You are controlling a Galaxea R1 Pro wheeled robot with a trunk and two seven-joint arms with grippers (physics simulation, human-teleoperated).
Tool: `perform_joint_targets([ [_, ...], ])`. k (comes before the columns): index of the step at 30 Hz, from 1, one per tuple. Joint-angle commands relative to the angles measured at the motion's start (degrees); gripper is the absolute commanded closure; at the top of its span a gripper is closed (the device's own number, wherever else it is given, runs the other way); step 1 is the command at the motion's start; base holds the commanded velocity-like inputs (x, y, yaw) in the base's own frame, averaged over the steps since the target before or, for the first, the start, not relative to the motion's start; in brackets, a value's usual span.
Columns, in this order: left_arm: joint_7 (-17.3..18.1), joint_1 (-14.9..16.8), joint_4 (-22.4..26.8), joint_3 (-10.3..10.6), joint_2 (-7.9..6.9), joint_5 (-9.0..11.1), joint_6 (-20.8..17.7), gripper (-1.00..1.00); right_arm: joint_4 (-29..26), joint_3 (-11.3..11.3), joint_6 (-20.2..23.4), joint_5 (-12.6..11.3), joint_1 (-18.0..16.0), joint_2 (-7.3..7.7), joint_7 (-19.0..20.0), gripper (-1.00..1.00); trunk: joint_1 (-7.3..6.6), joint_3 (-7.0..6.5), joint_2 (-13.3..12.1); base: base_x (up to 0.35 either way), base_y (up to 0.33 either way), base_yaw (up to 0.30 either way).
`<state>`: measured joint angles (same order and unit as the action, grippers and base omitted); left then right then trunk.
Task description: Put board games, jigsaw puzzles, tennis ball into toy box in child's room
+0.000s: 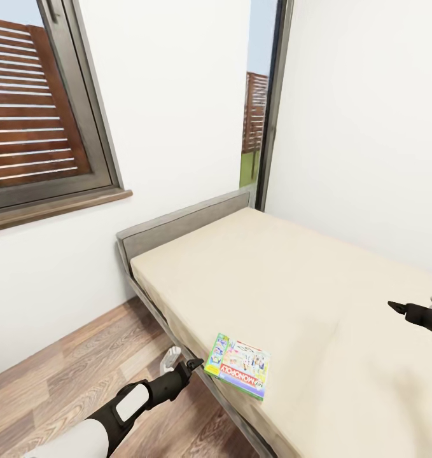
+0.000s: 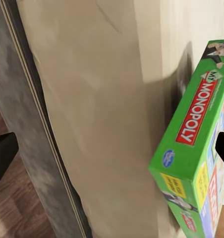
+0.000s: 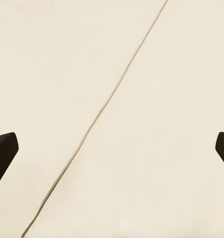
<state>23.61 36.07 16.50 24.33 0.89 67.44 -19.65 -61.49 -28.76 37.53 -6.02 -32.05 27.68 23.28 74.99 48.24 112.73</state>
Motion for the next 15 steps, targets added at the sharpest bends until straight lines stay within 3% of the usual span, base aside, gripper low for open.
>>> perform_joint_targets([
  [1, 0.17, 0.05, -0.04, 0.19, 0.00, 0.45, -0.11, -1.00, -0.04, -0.08, 0.44, -0.58, -0.03, 0.00, -0.07, -1.00, -0.01, 0.06, 0.02, 0.000, 0.000, 0.000],
  [15, 0.46, 0.05, 0.34, 0.19, -0.01, 0.49, 0.57, -1.00, -0.04, -0.07, 0.44, -0.59, -0.03, 0.00, -0.07, -1.00, -0.01, 0.13, 0.02, 0.000, 0.000, 0.000],
])
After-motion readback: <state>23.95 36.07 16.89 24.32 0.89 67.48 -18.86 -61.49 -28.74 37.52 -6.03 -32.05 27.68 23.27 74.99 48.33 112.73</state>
